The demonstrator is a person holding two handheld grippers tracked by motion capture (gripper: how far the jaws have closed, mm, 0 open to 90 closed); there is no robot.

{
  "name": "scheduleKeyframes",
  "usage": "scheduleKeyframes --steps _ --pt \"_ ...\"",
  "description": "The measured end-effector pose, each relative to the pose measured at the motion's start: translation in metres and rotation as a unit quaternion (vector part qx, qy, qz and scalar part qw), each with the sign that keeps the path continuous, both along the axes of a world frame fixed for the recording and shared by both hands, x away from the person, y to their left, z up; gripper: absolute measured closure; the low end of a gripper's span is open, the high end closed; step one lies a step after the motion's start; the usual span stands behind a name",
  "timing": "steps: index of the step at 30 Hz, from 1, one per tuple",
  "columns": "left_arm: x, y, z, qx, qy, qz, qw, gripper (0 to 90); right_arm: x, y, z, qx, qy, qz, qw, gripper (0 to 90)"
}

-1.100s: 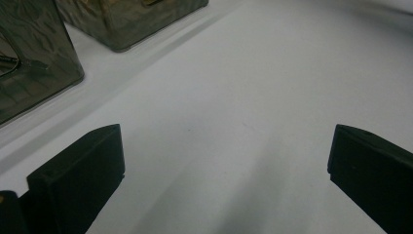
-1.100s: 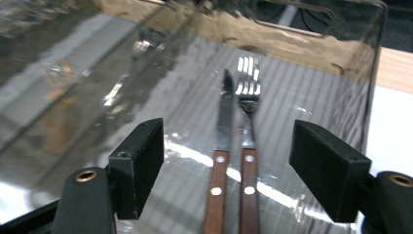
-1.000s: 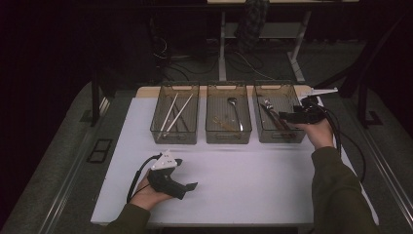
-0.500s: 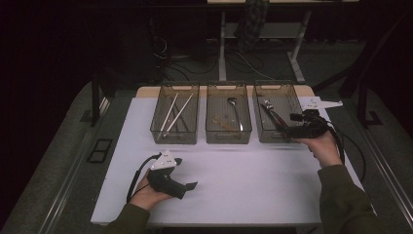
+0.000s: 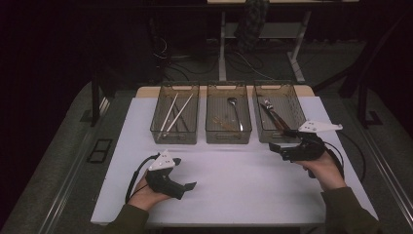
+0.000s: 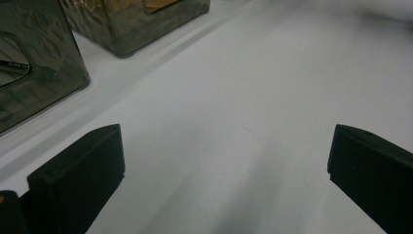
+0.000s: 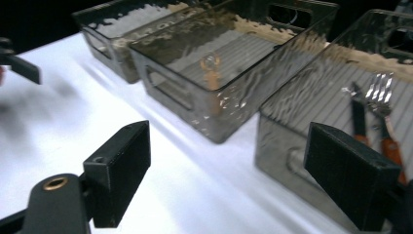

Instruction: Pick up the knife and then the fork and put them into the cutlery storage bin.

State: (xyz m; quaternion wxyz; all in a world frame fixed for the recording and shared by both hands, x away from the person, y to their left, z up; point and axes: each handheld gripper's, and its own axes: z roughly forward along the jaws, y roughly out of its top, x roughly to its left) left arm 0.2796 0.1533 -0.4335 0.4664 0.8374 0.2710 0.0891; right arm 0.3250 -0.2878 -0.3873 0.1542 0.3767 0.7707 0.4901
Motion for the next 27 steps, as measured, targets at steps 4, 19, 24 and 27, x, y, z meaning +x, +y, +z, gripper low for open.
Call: scheduleKeyframes --steps 4,19,24,27 --pt "-0.001 0.000 0.001 0.000 0.000 -0.001 1.0000 0.0 -0.010 -0.004 -0.009 0.007 0.001 0.003 1.0000 13.1" --pt "-0.004 0.002 0.003 -0.009 -0.001 0.002 1.0000 0.0 -0.045 -0.012 -0.036 -0.003 0.000 0.028 0.9996 13.1" --pt "-0.005 0.001 0.003 -0.008 -0.001 0.000 1.0000 0.0 -0.055 -0.011 -0.046 -0.005 0.011 0.039 0.9992 13.1" --pt "-0.005 0.001 0.003 -0.008 0.000 -0.002 1.0000 0.0 -0.060 -0.010 -0.051 -0.007 0.016 0.040 0.9990 13.1"
